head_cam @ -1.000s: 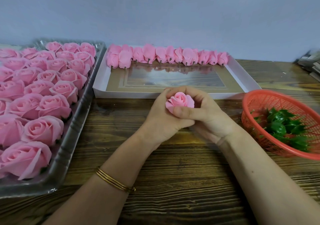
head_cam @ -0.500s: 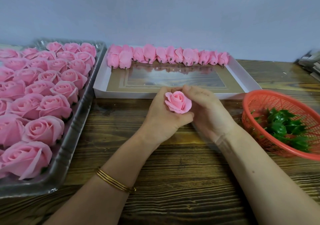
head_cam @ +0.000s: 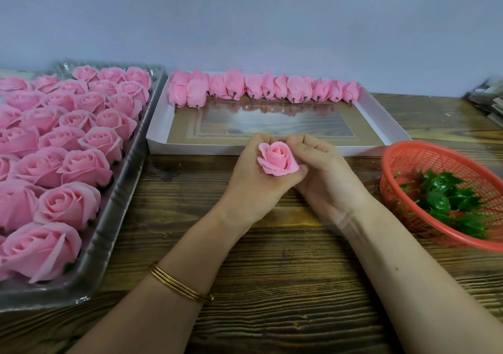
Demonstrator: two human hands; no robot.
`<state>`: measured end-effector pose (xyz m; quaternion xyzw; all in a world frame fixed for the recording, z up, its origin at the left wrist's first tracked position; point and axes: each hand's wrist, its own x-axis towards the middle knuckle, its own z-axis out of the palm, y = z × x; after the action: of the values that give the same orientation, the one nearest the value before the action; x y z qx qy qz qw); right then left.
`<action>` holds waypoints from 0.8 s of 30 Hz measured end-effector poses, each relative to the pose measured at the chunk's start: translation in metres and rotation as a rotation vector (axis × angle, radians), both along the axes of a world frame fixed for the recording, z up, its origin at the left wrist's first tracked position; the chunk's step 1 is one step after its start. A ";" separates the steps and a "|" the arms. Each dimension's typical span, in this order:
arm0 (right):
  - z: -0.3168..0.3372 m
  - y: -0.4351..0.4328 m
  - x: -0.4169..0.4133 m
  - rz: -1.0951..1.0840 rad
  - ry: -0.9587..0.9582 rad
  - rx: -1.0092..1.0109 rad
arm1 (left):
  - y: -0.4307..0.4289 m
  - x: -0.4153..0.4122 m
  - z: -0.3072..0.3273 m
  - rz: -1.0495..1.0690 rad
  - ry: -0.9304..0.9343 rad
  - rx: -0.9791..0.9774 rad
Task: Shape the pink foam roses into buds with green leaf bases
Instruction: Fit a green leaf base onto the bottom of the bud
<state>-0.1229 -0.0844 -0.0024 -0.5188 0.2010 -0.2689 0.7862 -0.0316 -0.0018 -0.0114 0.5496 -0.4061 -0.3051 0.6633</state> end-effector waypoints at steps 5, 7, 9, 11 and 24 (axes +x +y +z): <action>0.001 -0.004 0.000 -0.060 -0.006 0.117 | 0.002 0.000 0.001 0.019 -0.002 -0.002; 0.001 -0.005 -0.001 -0.057 0.030 0.111 | 0.002 0.001 0.001 0.022 -0.037 0.002; 0.000 -0.005 0.000 -0.054 0.078 0.088 | 0.003 0.002 0.002 0.035 -0.064 -0.004; 0.000 -0.005 0.001 -0.047 0.097 0.091 | 0.004 0.002 0.003 0.025 -0.064 -0.006; -0.003 -0.003 -0.001 0.123 0.126 0.098 | 0.005 0.005 0.005 0.103 -0.087 0.007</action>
<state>-0.1237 -0.0878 -0.0054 -0.5069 0.2306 -0.1770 0.8115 -0.0267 0.0031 -0.0064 0.5846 -0.4047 -0.2478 0.6581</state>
